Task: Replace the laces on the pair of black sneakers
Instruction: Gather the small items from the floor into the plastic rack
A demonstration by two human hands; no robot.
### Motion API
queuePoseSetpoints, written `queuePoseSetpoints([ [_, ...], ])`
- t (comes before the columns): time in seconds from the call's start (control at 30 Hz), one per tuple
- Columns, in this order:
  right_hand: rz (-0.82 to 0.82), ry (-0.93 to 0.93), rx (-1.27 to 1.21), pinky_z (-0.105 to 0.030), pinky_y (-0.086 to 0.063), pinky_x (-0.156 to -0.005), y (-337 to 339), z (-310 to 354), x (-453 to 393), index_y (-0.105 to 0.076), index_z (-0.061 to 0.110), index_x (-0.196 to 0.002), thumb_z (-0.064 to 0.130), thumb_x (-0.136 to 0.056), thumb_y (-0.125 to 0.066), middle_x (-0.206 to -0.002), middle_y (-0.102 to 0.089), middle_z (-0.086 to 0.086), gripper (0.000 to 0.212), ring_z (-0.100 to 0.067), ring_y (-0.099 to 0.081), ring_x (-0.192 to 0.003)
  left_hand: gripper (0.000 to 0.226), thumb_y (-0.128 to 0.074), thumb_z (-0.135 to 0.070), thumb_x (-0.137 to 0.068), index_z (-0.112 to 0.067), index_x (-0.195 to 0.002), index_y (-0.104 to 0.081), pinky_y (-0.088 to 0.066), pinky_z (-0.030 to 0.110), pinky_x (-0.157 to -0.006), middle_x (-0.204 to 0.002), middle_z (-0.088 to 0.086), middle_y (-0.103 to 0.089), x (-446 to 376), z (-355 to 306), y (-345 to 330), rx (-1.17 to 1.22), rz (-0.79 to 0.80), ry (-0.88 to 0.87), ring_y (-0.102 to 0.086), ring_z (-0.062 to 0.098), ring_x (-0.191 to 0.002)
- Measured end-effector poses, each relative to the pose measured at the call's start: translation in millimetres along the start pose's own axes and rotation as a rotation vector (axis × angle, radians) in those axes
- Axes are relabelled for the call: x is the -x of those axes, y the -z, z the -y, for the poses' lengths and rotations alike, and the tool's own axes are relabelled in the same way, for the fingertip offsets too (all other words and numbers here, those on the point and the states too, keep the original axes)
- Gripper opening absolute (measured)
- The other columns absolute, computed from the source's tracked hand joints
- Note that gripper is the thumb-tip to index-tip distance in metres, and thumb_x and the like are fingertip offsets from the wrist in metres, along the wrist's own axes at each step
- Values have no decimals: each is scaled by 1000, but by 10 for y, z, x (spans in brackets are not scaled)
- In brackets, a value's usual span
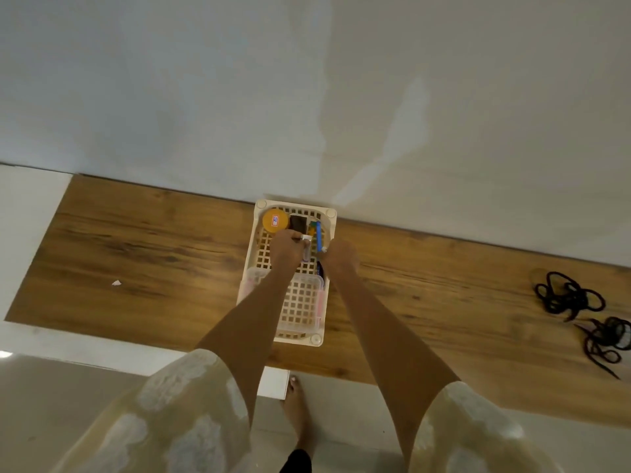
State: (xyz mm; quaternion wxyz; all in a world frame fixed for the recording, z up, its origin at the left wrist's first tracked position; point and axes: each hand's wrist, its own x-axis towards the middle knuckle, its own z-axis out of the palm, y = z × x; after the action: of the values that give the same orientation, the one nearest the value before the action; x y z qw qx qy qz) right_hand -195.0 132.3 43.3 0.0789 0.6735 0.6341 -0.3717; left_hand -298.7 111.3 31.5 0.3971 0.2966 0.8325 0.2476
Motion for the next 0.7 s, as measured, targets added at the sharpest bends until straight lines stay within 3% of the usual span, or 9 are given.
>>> queuePoseSetpoints([
  [0.13, -100, -21, -49, -23, -39, -57, 57, -27, 60, -64, 8, -102, 34, -96, -51, -97, -64, -7, 29, -15, -55, -76, 28, -61, -11, -90, -3, -117, -65, -47, 28, -86, -114, 11, -67, 79, 68, 74, 31, -55, -30, -61, 24, -104],
  [0.23, -132, 5, -116, -26, -39, -58, 38, 1, 8, -65, 5, -98, 40, -97, -47, -92, -64, -9, 39, -19, -58, -78, 26, -57, -11, -93, -6, -117, -64, -42, 23, -82, -113, 8, -67, 145, 62, 156, 25, -93, -38, -61, 21, -103],
  [0.37, 5, 59, -132, -20, -35, -50, 14, 155, -32, -60, 4, -89, 40, -96, -51, -75, -56, -7, 38, -18, -55, -72, 16, -55, -12, -93, -7, -105, -64, -40, 23, -75, -104, 7, -66, 125, 185, 229, -16, -115, -32, -58, 15, -89],
  [0.43, 63, 77, -74, -23, -41, -56, -37, 220, -37, -59, 4, -94, 38, -93, -58, -86, -62, -11, 33, -20, -58, -76, 15, -56, -14, -93, -10, -105, -62, -44, 28, -77, -105, 6, -66, 97, 264, 269, -52, -112, -13, -60, 19, -94],
  [0.57, 25, 75, 27, -31, -50, -76, -127, 292, -16, -49, 6, -123, 25, -90, -65, -110, -64, -11, 42, -25, -63, -99, 21, -65, -21, -88, -14, -108, -62, -50, 36, -89, -108, 3, -65, 0, 320, 351, -139, -38, 68, -61, 24, -100],
  [0.7, 31, 91, 186, -29, -50, -78, -147, 336, -48, -51, 6, -123, 22, -91, -64, -113, -64, -10, 39, -24, -63, -101, 18, -64, -19, -87, -11, -103, -64, -51, 37, -85, -102, 7, -67, -73, 327, 344, -261, 14, 68, -63, 27, -99],
])
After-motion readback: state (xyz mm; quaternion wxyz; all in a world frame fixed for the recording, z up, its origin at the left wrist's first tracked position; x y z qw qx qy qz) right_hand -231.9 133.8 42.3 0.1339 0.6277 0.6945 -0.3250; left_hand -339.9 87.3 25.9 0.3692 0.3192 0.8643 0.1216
